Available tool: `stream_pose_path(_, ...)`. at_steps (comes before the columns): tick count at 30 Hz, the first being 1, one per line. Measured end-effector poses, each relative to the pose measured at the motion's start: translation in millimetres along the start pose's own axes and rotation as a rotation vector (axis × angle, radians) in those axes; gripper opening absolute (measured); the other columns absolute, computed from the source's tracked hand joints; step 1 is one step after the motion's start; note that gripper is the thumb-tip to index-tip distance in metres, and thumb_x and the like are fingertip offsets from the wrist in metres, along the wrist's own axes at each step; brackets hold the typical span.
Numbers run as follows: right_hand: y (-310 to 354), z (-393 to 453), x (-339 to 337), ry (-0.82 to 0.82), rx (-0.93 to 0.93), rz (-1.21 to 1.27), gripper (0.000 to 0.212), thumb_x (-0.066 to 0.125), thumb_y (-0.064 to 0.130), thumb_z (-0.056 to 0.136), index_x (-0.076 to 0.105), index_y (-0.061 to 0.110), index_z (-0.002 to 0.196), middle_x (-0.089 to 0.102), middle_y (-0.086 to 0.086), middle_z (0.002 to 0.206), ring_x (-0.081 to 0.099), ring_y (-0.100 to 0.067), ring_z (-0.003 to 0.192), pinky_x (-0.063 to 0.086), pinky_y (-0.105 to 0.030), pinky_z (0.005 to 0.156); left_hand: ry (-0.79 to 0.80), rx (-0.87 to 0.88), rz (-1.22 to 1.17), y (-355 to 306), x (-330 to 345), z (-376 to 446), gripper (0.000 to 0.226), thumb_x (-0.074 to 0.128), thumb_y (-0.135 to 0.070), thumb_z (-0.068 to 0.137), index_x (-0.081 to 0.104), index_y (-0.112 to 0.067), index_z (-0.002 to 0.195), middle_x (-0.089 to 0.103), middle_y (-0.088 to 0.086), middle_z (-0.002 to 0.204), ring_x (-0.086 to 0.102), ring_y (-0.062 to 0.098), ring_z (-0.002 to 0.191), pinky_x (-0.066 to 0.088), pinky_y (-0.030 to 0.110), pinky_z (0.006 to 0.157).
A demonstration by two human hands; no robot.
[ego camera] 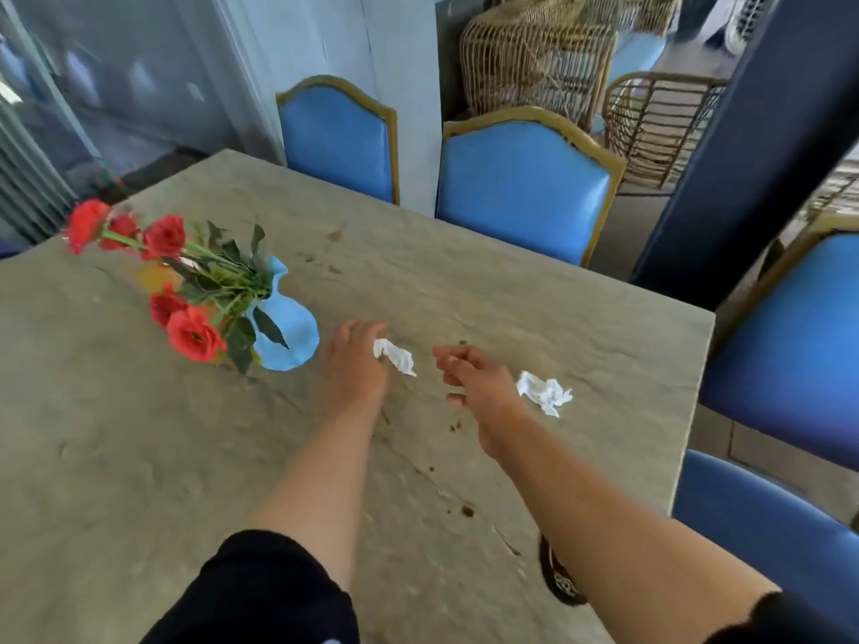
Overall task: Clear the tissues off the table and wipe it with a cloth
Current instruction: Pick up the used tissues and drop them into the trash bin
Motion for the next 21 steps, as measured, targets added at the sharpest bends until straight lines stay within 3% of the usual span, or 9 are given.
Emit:
stream_pose_path(4, -0.9, 14.3, 0.1, -0.013, -0.009, 0.027, 0.023, 0.051, 0.014, 0.093, 0.069, 0.027, 0.089, 0.066, -0.001, 0.103, 0.058, -0.015, 0.097, 0.047, -0.029, 0.076, 0.101, -0.020, 0.018, 14.4, 24.0, 17.8, 0.047, 0.045, -0.001, 0.086, 0.061, -0.020, 0.126, 0.048, 0.010, 0.136, 0.049, 0.029, 0.120, 0.035, 0.029, 0.093)
stream_pose_path(8, -6.6, 18.1, -1.3, -0.009, -0.015, 0.013, 0.026, 0.048, 0.012, 0.095, 0.067, 0.030, 0.093, 0.065, -0.006, 0.114, 0.059, -0.020, 0.105, 0.048, -0.028, 0.076, 0.068, -0.074, -0.182, 23.8, 26.6, 20.8, 0.035, 0.046, 0.006, 0.082, 0.072, -0.013, 0.097, 0.064, 0.007, 0.115, 0.060, 0.024, 0.102, 0.033, 0.021, 0.072)
stream_pose_path(11, -5.2, 18.5, -1.2, 0.004, -0.004, 0.007, 0.024, 0.046, 0.021, 0.098, 0.061, 0.033, 0.113, 0.059, -0.005, 0.123, 0.058, -0.017, 0.105, 0.051, -0.028, 0.081, 0.085, -0.051, -0.303, 8.6, 23.6, 11.0, 0.029, 0.051, 0.001, 0.086, 0.073, -0.016, 0.095, 0.065, -0.006, 0.101, 0.056, 0.010, 0.090, 0.036, 0.014, 0.066)
stream_pose_path(14, -5.1, 13.3, 4.3, 0.083, 0.091, 0.156, 0.031, 0.041, 0.038, 0.101, 0.050, 0.035, 0.130, 0.054, 0.006, 0.115, 0.055, -0.021, 0.109, 0.055, -0.037, 0.084, 0.134, 0.089, -0.391, -22.9, 24.7, -5.1, 0.024, 0.061, -0.004, 0.085, 0.070, -0.026, 0.089, 0.063, -0.007, 0.098, 0.061, 0.008, 0.082, 0.038, 0.002, 0.064)
stream_pose_path(16, -5.8, 7.4, 4.5, 0.097, 0.141, 0.300, 0.038, 0.039, 0.044, 0.100, 0.050, 0.027, 0.133, 0.057, 0.004, 0.115, 0.057, -0.024, 0.107, 0.055, -0.036, 0.074, 0.125, 0.128, -0.446, -37.8, 27.5, -20.1, 0.023, 0.066, -0.008, 0.083, 0.069, -0.031, 0.087, 0.062, -0.002, 0.100, 0.063, 0.005, 0.080, 0.043, 0.005, 0.068)
stream_pose_path(18, -5.7, 3.5, -2.7, 0.053, 0.136, 0.397, 0.040, 0.037, 0.044, 0.101, 0.053, 0.018, 0.127, 0.064, -0.009, 0.115, 0.061, -0.023, 0.095, 0.052, -0.032, 0.063, 0.091, 0.158, -0.478, -55.8, 27.1, -36.2, 0.018, 0.067, -0.010, 0.081, 0.070, -0.025, 0.090, 0.065, -0.003, 0.095, 0.063, 0.007, 0.082, 0.050, 0.019, 0.072)
stream_pose_path(21, -5.1, 0.2, -28.6, -0.057, 0.087, 0.400, 0.036, 0.035, 0.038, 0.103, 0.057, 0.011, 0.113, 0.066, -0.018, 0.111, 0.062, -0.024, 0.089, 0.049, -0.033, 0.064, 0.103, 0.235, -0.531, -89.2, 29.8, -59.6, 0.018, 0.064, -0.008, 0.084, 0.068, -0.024, 0.093, 0.068, -0.013, 0.091, 0.063, 0.002, 0.086, 0.050, 0.019, 0.076)
Point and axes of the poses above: each hand's wrist, its own z-axis towards the middle knuckle, its own x-axis out of the palm, y = z × x, the point moved 7 cm from there along z, towards the middle knuckle
